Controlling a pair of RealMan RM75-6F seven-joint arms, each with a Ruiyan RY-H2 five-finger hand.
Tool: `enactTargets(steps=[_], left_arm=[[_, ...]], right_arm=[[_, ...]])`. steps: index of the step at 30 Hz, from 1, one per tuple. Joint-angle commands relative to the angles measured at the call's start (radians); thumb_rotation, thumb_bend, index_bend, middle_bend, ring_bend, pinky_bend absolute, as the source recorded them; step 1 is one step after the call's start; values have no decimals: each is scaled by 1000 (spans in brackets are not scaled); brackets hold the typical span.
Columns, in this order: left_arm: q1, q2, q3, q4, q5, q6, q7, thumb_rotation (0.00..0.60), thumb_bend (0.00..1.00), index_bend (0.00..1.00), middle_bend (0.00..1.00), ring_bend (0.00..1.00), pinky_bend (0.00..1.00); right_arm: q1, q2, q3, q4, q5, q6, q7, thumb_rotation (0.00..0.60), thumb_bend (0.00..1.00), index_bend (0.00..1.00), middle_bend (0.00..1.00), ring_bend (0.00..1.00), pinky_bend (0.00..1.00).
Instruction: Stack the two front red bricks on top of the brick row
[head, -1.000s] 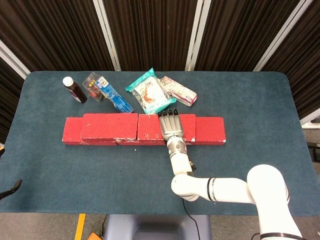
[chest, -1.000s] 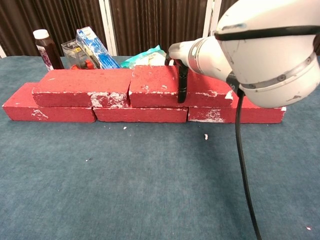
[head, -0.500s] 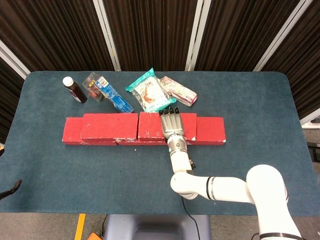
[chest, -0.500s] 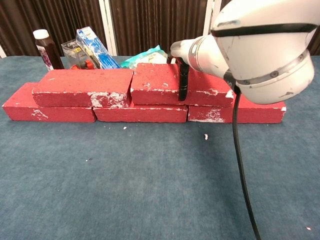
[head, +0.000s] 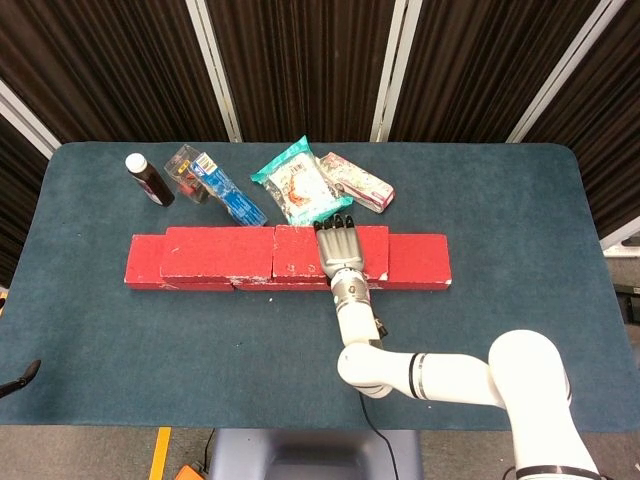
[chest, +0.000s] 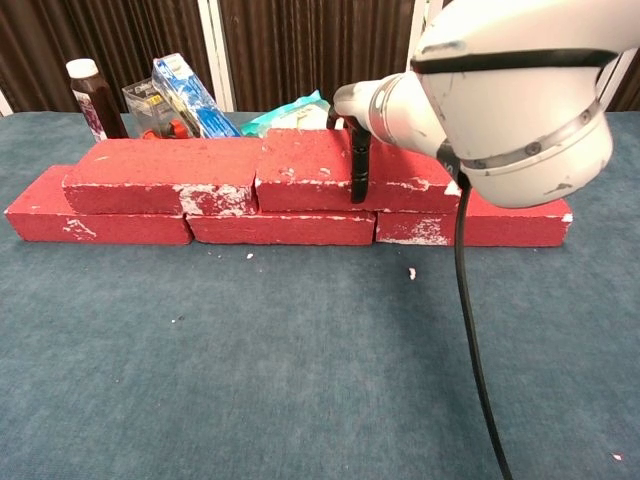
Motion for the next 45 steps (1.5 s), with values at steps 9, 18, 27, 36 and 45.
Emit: enactTargets(steps=[9, 18, 27, 36, 45], left_arm=[[1, 2, 0, -2, 0, -1, -2, 600, 228, 0, 0, 0, 6], [1, 2, -1, -3, -2, -2, 0, 600, 226, 0, 0, 0, 7], [2, 3, -2, -3, -4, -2, -2, 600, 227, 0, 0, 0, 7], [3, 5, -2, -4, -7, -6, -3, 600, 228, 0, 0, 0, 7], [4, 7, -3, -7, -8, -6, -7, 600, 225, 0, 0, 0, 7]], right_arm=[[2, -7, 2, 4, 5, 3, -6, 600, 22, 297, 222, 76, 0], [3, -9, 8, 10, 11, 2, -9, 600, 0, 276, 192, 34, 0], [3, -12, 11, 11, 13, 2, -11, 600, 0, 236, 177, 23, 0], [2, -23, 14, 24, -13, 10, 5, 600, 0, 229, 160, 18, 0], [0, -31, 14, 29, -23, 12, 6, 600, 0, 212, 158, 18, 0]])
